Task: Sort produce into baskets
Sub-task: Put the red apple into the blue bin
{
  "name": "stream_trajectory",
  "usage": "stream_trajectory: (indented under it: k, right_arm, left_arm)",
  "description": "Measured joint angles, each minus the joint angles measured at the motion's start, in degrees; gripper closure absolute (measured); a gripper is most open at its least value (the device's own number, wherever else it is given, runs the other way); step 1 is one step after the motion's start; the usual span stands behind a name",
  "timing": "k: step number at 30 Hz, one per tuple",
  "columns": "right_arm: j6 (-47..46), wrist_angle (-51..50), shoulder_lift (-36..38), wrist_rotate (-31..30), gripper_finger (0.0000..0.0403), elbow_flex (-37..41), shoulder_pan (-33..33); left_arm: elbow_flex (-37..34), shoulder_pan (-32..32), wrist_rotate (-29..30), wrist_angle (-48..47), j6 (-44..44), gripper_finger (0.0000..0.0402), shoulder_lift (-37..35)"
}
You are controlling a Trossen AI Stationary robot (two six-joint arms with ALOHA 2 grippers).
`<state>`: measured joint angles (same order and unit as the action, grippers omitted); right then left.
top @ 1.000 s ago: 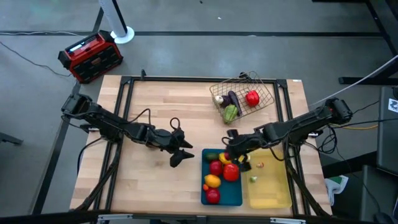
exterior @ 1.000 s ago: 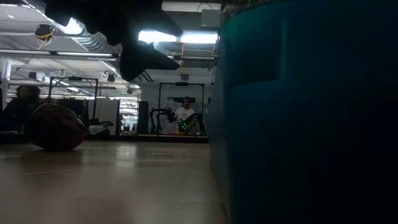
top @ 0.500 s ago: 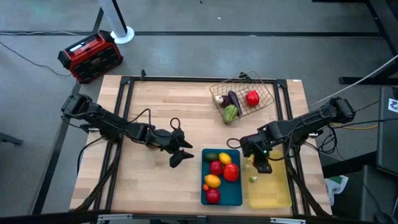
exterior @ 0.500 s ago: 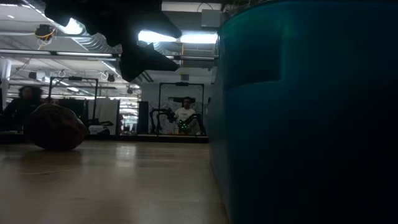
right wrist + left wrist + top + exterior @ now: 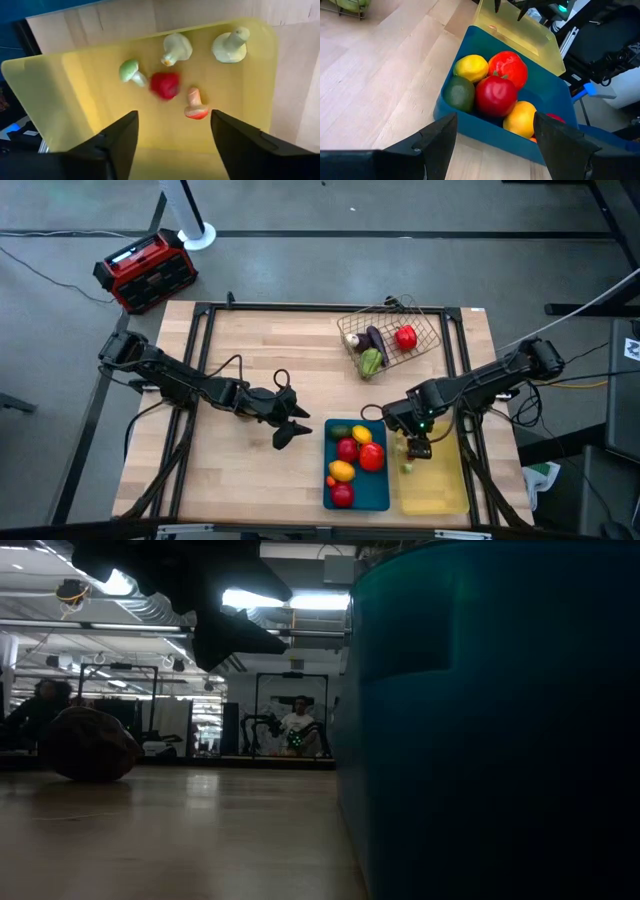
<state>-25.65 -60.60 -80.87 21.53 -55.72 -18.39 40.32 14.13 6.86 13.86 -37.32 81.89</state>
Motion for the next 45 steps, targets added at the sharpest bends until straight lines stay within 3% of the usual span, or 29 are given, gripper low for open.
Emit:
stream_trajectory:
  k: [6, 12, 26, 32, 37, 45]
  right_arm:
    - [-0.02, 0.34, -0.82, -0.03, 0.0126, 0.0, 0.0]
    - [-0.02, 0.5, -0.82, -0.03, 0.0119, 0.0, 0.0]
    - [0.0, 0.48, -0.79, -0.03, 0.0118, 0.0, 0.0]
    - [0.0, 0.48, -0.79, -0.03, 0.0118, 0.0, 0.0]
    - [0.0, 0.5, -0.77, -0.03, 0.0118, 0.0, 0.0]
    - [0.0, 0.55, -0.76, -0.03, 0.0118, 0.0, 0.0]
  left_arm:
    - [0.0, -0.37, 0.01, 0.01, 0.08, 0.0143, 0.0]
    - [0.0, -1.2, -0.29, 0.05, -0.06, 0.0138, 0.0]
    - [0.0, -1.05, -0.4, 0.46, 6.63, 0.0009, 0.0]
    - [0.0, -2.35, -2.49, -0.55, 14.13, 0.0005, -0.17]
    - [0.02, -4.91, -3.96, -8.42, 16.7, 0.0004, -3.47]
    - [0.04, -9.25, -3.89, -25.39, 19.91, 0.0003, -15.73]
